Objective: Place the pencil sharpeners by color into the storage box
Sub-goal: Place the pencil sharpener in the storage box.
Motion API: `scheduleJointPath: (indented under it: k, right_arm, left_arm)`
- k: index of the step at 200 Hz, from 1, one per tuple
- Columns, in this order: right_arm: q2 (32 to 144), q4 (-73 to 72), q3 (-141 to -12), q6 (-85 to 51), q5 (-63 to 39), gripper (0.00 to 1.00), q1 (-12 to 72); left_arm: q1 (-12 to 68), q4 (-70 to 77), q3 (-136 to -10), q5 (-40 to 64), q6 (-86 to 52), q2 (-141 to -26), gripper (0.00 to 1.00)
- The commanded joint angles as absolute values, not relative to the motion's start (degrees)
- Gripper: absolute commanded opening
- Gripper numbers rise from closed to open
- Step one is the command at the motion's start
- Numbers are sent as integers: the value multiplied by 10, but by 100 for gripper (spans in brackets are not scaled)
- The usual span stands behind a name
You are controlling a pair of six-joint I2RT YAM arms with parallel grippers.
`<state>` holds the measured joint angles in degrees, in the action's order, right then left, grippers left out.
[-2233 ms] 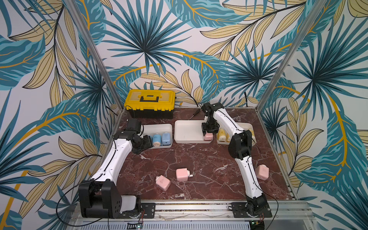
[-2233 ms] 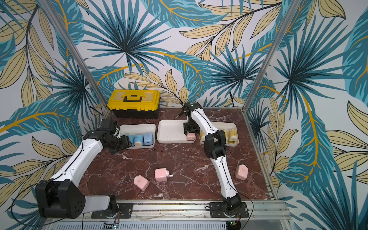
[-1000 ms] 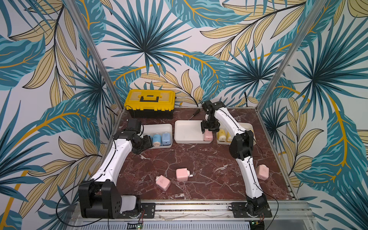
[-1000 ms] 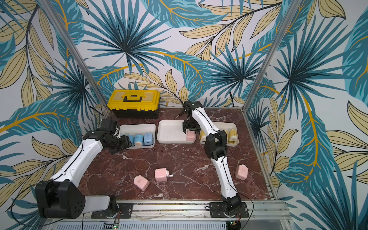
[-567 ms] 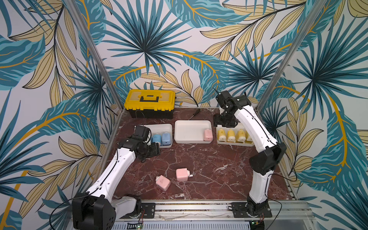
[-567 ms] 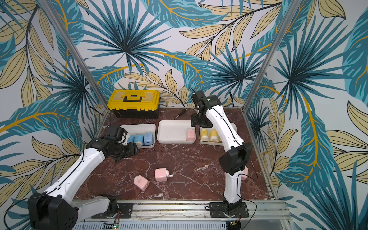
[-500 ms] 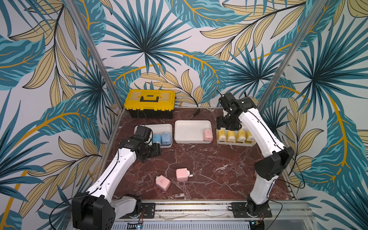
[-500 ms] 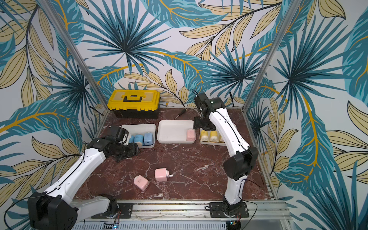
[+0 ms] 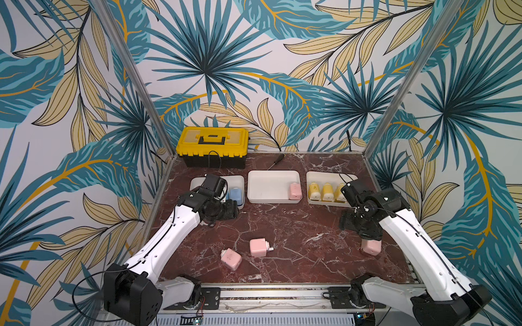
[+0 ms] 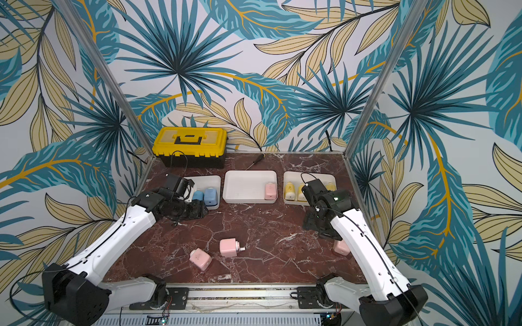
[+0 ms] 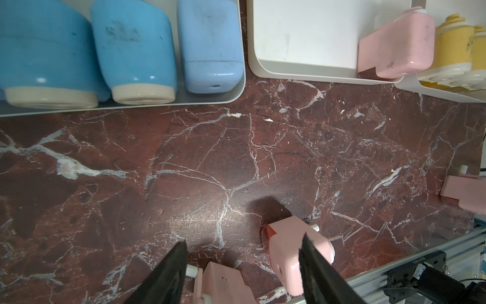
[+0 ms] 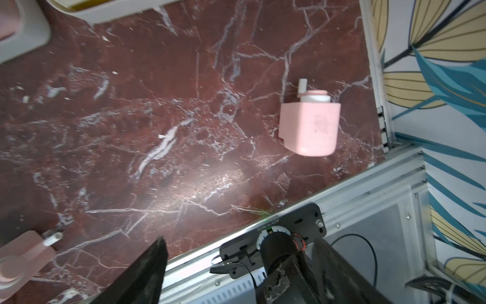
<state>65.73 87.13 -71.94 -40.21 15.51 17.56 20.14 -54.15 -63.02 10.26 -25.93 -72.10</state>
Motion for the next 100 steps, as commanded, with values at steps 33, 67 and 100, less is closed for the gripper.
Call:
scheduleJointPath:
  k: [33,67,100]
  right_arm:
    - [662,892,-642,-389,160,96,73]
    - [666,857,-606,-349,156,98,-2]
    - [700,809,-599,-316,111,99,-59]
  left_arm:
    - [206,-533,-690,100,-242,-782,70]
    - [206,-533,-750,129,-229,-854,70]
    - [202,-534,-797,167,-216,-906,70]
